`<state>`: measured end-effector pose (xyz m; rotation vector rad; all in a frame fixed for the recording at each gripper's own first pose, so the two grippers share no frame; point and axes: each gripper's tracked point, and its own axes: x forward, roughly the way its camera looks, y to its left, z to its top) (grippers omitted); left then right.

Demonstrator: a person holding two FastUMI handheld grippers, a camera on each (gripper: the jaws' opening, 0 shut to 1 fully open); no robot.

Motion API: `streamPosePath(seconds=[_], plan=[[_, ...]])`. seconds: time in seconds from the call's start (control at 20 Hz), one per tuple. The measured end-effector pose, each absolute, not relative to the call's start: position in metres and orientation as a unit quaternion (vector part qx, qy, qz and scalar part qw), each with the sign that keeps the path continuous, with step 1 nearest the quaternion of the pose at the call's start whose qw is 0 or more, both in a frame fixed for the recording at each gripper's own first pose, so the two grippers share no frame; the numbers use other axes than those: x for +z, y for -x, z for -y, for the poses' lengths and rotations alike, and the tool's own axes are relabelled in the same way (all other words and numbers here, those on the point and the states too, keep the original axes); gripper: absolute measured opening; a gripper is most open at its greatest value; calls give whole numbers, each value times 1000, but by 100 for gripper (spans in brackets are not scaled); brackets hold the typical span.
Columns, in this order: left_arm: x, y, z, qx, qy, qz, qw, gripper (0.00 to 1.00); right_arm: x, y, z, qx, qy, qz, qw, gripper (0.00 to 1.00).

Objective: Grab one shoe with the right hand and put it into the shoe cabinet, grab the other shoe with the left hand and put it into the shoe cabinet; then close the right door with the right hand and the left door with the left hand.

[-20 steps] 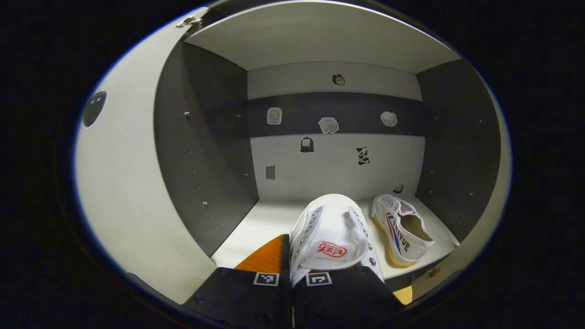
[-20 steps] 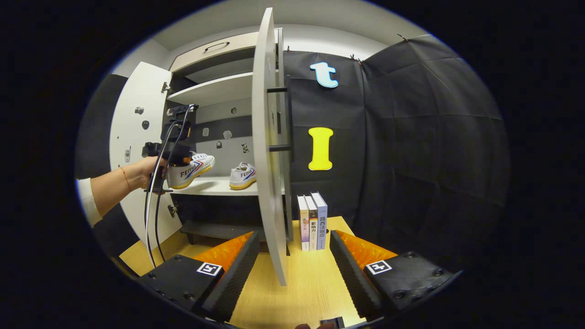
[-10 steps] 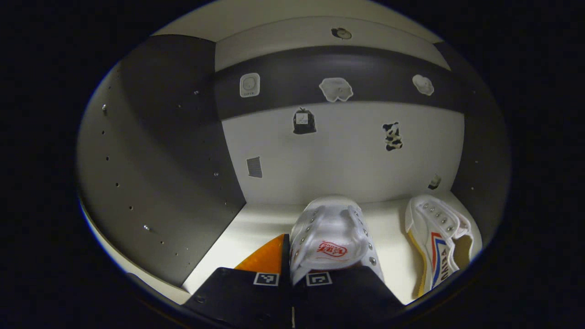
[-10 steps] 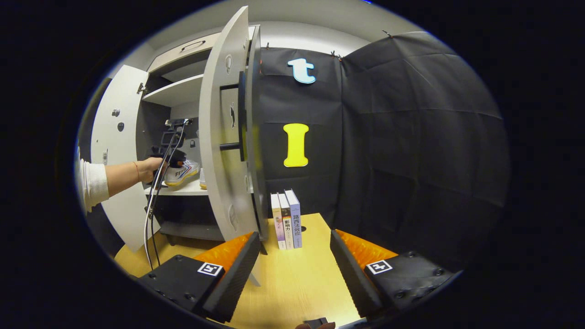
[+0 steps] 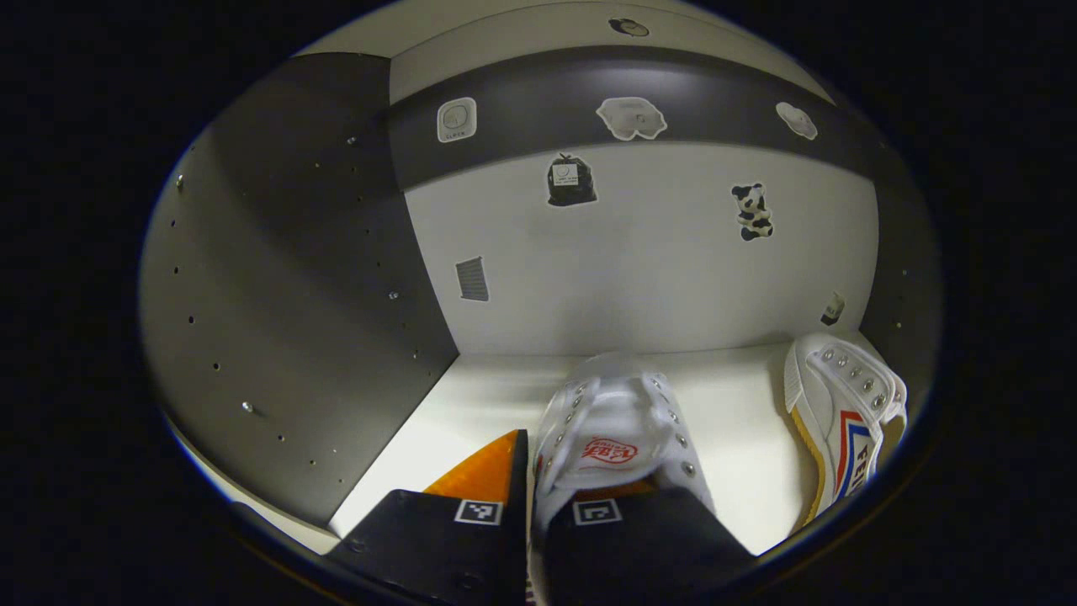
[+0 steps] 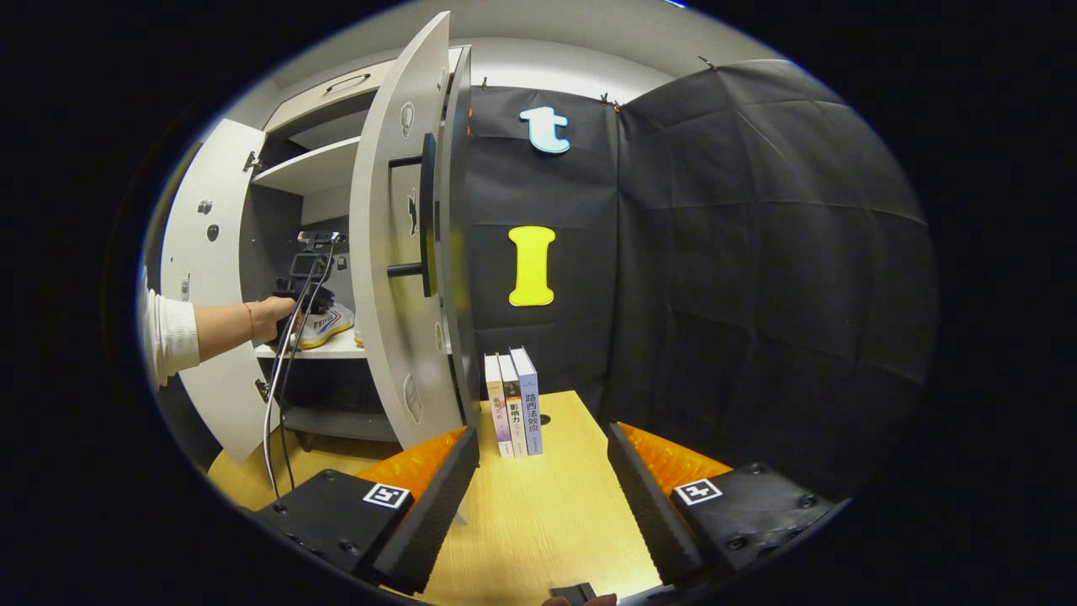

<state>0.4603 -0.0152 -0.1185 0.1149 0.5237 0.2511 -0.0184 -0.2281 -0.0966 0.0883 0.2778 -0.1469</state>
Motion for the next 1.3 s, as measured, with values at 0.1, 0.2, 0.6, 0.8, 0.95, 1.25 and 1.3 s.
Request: streamPosePath(seconds=[0.1,0.2,0.6,0.8,0.95,1.25,1.3], plan=[[-111,-455,19,117,-57,-246,960,25,-95,21,227,-73,-48,-135,987,98],[-104,-449,20,107,-64,-229,965,36,-95,25,225,-71,-50,-136,987,98],[-73,-400,18,79,-58,-169,981,93,-79,40,217,-55,-46,-125,990,98],[-60,-363,27,53,-63,-136,987,96,-63,42,213,-48,-42,-113,992,98],[-48,-335,42,20,-54,-114,992,96,-50,34,208,-38,-44,-106,993,98],[-28,-264,62,-14,-28,-87,996,96,-19,0,213,-35,-47,-84,995,98],[-21,-251,66,-17,-21,-78,997,96,-13,-7,215,-37,-49,-78,995,98]])
